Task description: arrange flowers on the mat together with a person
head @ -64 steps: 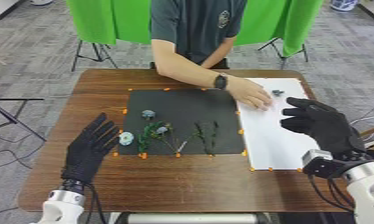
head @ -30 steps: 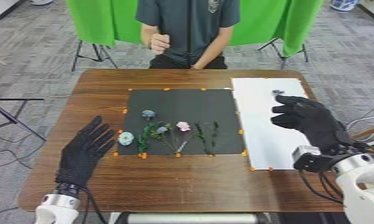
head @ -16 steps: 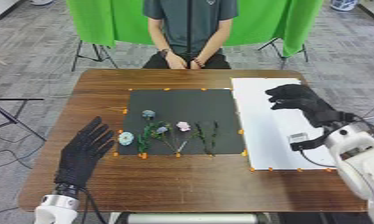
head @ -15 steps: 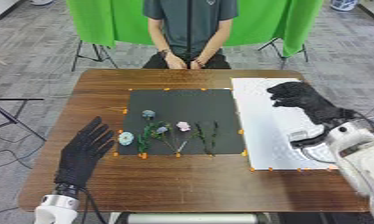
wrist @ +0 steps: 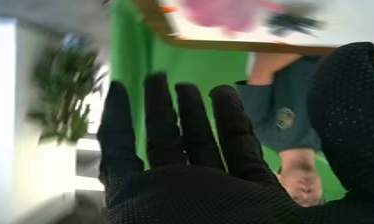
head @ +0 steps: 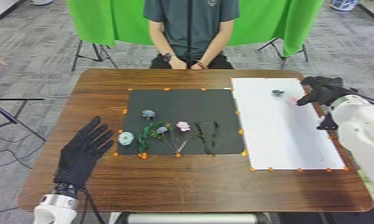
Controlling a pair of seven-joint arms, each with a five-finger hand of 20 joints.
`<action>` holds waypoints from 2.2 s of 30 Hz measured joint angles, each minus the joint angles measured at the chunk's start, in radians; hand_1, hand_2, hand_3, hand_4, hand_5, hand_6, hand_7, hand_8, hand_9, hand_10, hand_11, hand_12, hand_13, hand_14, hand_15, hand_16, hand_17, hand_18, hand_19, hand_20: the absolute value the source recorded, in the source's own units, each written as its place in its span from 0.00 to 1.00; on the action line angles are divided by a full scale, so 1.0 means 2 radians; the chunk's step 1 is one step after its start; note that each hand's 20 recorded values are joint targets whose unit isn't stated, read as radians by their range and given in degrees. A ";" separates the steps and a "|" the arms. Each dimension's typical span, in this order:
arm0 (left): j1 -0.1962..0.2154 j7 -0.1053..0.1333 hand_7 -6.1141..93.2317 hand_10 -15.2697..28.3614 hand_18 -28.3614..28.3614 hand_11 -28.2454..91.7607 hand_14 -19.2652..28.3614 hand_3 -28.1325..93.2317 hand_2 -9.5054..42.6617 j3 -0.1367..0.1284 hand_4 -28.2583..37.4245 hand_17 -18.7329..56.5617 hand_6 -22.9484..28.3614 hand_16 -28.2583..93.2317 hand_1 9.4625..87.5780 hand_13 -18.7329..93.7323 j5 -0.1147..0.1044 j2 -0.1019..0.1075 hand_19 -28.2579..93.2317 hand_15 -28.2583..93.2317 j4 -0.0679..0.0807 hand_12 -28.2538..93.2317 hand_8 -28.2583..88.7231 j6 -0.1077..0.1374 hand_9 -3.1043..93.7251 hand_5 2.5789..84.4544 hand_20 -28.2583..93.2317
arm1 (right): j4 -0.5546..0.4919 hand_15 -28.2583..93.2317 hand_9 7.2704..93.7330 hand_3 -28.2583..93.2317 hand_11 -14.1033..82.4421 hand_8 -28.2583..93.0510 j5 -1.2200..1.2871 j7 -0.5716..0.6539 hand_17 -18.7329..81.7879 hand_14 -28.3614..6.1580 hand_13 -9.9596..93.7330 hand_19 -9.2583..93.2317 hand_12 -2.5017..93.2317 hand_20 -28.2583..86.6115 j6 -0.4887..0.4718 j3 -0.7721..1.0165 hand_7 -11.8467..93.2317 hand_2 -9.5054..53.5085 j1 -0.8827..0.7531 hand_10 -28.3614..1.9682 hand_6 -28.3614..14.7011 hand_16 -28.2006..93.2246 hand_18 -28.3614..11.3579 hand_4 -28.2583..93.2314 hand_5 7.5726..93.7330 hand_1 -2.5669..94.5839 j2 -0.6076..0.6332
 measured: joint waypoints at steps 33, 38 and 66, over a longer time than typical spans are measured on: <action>-0.003 -0.007 0.26 0.61 0.87 0.38 0.68 0.80 0.15 0.002 0.04 0.12 0.51 0.26 0.23 0.37 0.001 -0.002 0.59 0.41 0.002 0.37 0.15 -0.002 0.30 0.33 0.31 | 0.086 0.78 0.89 0.88 0.48 0.23 -0.106 -0.017 0.44 0.69 0.84 0.77 0.51 0.57 0.169 -0.082 0.60 0.00 0.031 0.76 0.72 0.41 0.29 0.00 0.72 0.53 -0.026; -0.002 -0.006 0.25 0.61 0.87 0.38 0.69 0.80 0.15 0.002 0.04 0.12 0.51 0.26 0.23 0.37 0.001 -0.002 0.59 0.41 0.002 0.37 0.16 -0.001 0.30 0.33 0.31 | 0.071 0.78 0.90 0.89 0.48 0.23 -0.105 -0.024 0.44 0.69 0.85 0.77 0.52 0.57 0.169 -0.081 0.60 0.00 0.026 0.77 0.71 0.41 0.28 0.00 0.73 0.53 -0.026; -0.005 -0.007 0.25 0.61 0.88 0.38 0.69 0.79 0.15 0.010 0.05 0.11 0.52 0.25 0.23 0.36 0.000 -0.002 0.59 0.42 0.003 0.37 0.16 -0.001 0.30 0.33 0.30 | 0.040 0.77 0.89 0.89 0.46 0.24 -0.111 -0.178 0.44 0.71 0.85 0.77 0.52 0.57 0.206 -0.252 0.60 0.00 0.124 0.78 0.71 0.41 0.29 0.00 0.72 0.53 -0.118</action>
